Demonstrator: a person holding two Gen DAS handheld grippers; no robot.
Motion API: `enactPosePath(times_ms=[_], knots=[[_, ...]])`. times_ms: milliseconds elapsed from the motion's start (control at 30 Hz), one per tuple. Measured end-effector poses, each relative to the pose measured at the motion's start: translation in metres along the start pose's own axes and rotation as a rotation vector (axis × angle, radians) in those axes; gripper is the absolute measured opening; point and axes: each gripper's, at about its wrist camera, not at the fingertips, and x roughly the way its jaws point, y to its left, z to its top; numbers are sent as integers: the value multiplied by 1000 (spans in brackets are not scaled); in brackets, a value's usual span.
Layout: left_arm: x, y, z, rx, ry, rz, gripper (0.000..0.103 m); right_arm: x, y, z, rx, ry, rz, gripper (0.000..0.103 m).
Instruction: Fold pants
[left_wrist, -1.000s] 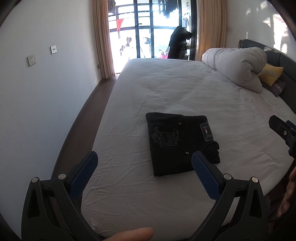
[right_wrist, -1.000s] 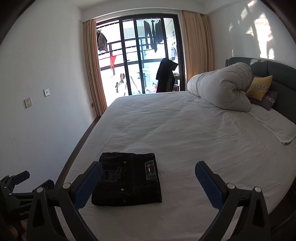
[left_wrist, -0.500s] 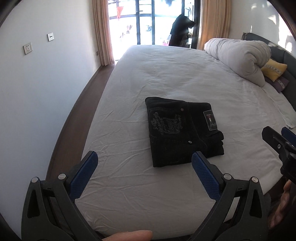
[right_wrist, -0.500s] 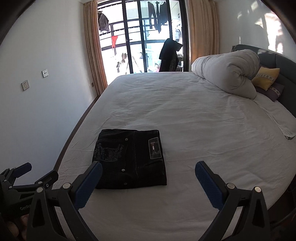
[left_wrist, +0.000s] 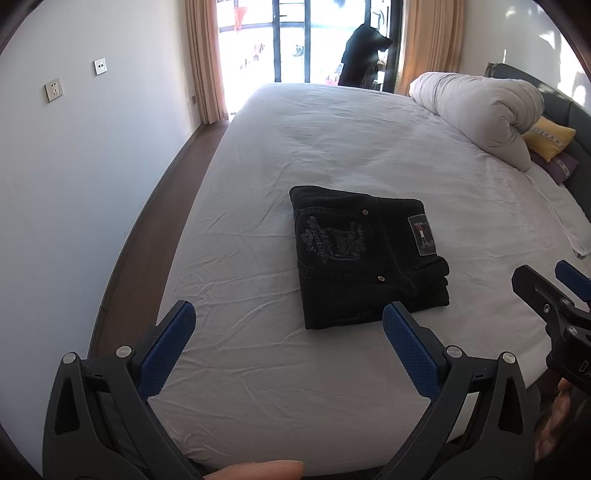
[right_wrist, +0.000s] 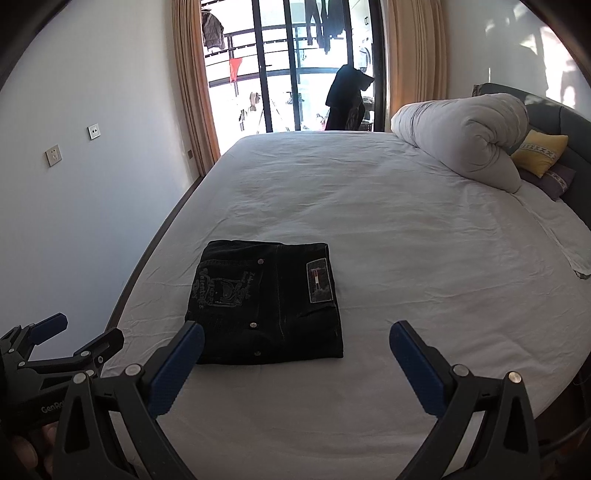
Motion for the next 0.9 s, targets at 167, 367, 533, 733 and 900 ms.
enactPosePath(times_ms=[167,367,533,733,900], knots=[[0,-2,-1,1,0,-1,103,0,1,-1,0,3,2,103],[-1,-2,-1,0,-1,0,103,1,2,-2,0,5,4,103],[-1,-2,-2,0,-1,0,103,1,3,-3,0,7,5,103],[-1,-3,-2,-2,-1,1,103,3,3,-5,-1,10,6,103],[-1,-3,-3,-2,-1,1,103,5,4,-8,-2,14,8,103]])
